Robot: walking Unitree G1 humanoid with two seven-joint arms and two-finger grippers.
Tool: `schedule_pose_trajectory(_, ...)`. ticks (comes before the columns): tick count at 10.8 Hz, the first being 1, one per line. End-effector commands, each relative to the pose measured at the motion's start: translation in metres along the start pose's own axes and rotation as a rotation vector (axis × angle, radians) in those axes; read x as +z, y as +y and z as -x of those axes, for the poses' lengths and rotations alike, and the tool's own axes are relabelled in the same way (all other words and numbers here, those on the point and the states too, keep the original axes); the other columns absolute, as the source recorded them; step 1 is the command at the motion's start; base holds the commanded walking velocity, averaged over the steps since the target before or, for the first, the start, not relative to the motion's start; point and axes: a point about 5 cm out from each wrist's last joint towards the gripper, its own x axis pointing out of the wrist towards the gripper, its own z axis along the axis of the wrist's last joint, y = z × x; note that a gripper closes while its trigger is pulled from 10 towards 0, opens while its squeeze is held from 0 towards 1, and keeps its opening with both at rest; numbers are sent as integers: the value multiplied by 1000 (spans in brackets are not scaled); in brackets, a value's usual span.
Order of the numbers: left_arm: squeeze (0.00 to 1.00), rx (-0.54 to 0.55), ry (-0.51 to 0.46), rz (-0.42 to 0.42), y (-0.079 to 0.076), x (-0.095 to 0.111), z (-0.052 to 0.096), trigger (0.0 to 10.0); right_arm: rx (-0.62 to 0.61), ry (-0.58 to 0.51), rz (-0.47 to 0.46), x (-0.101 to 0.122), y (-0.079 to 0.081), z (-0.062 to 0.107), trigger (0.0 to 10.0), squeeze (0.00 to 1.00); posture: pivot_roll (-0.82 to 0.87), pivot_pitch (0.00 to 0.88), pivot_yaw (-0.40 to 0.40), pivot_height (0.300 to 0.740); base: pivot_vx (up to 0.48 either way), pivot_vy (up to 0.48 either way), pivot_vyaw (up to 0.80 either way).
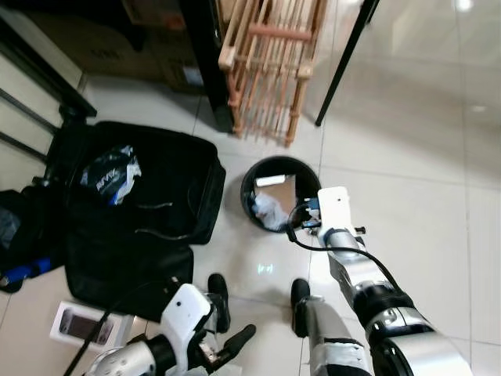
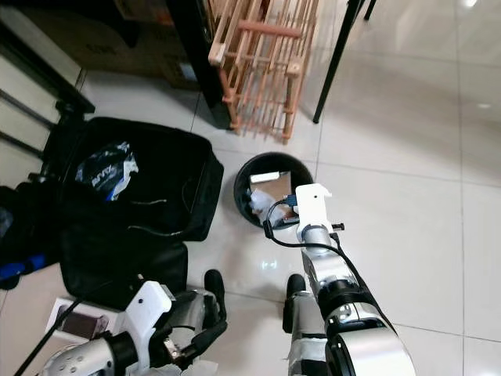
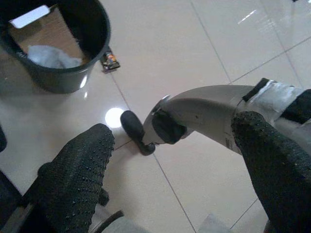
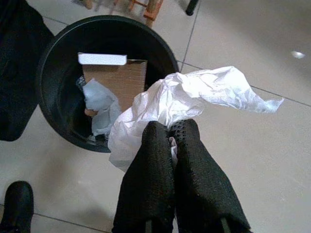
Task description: Picking trash to rubbish bin
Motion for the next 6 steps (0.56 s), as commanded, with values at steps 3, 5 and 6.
schedule_pose_trajectory(3,0,37,42,24,-11,-4,21,10000,24,59,9,-9,9,-1,10000,0,289,625,95,740,0,0,0)
schedule_pose_trajectory(5,0,52,52,33,-14,-5,27,10000,23,60,-5,-3,11,-3,10000,0,305,635,100,740,0,0,0)
schedule_pose_trajectory(6,0,59,64,37,-16,-5,31,10000,19,61,-7,-2,12,-4,10000,0,314,642,99,740,0,0,0)
